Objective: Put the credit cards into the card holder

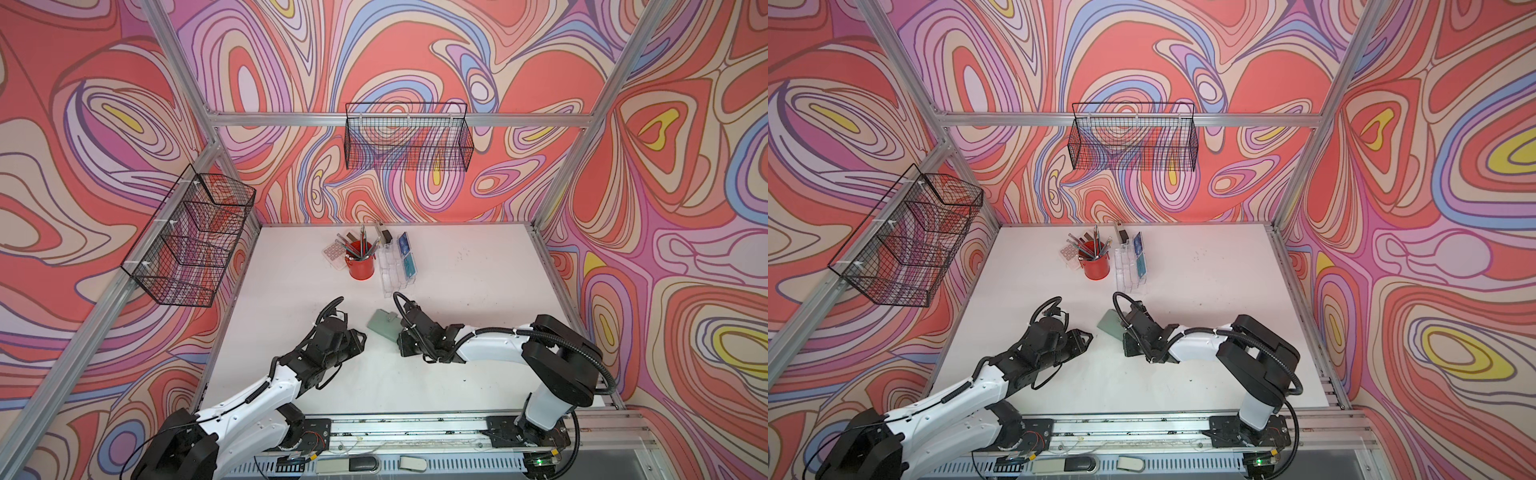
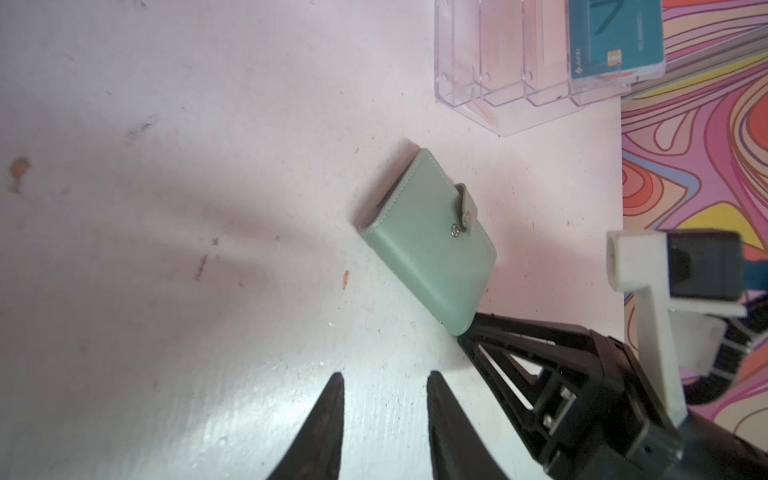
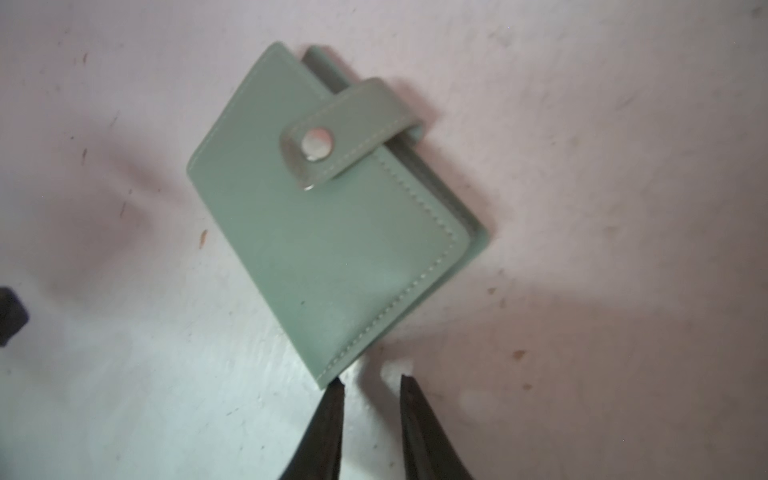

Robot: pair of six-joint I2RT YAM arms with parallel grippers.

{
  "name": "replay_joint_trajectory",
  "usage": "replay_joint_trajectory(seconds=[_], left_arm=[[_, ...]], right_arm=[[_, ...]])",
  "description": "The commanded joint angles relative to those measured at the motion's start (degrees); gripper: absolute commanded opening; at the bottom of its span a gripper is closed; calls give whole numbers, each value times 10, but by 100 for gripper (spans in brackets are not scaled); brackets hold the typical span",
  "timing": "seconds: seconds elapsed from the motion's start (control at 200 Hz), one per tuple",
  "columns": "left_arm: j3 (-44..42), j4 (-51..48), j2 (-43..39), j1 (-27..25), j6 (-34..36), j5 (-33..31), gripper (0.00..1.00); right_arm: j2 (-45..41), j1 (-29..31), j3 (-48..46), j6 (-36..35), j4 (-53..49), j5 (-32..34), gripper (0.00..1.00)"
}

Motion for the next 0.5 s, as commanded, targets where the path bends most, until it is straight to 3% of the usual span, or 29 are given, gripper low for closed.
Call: replay_joint_trajectory(seconds=[0.0, 0.12, 0.255, 0.491], left_arm=[[12, -66, -14, 34, 15, -18, 36], [9, -64, -15, 77, 35, 8, 37], [27, -59, 5, 83, 65, 23, 36], [46, -8, 48, 84, 98, 75, 36]], right_arm=[[24, 21, 20, 31, 40, -7, 26], [68, 25, 59, 25, 45, -14, 26], [100, 30, 100, 19, 43, -26, 24], [34, 36, 127, -21, -60, 39, 29]])
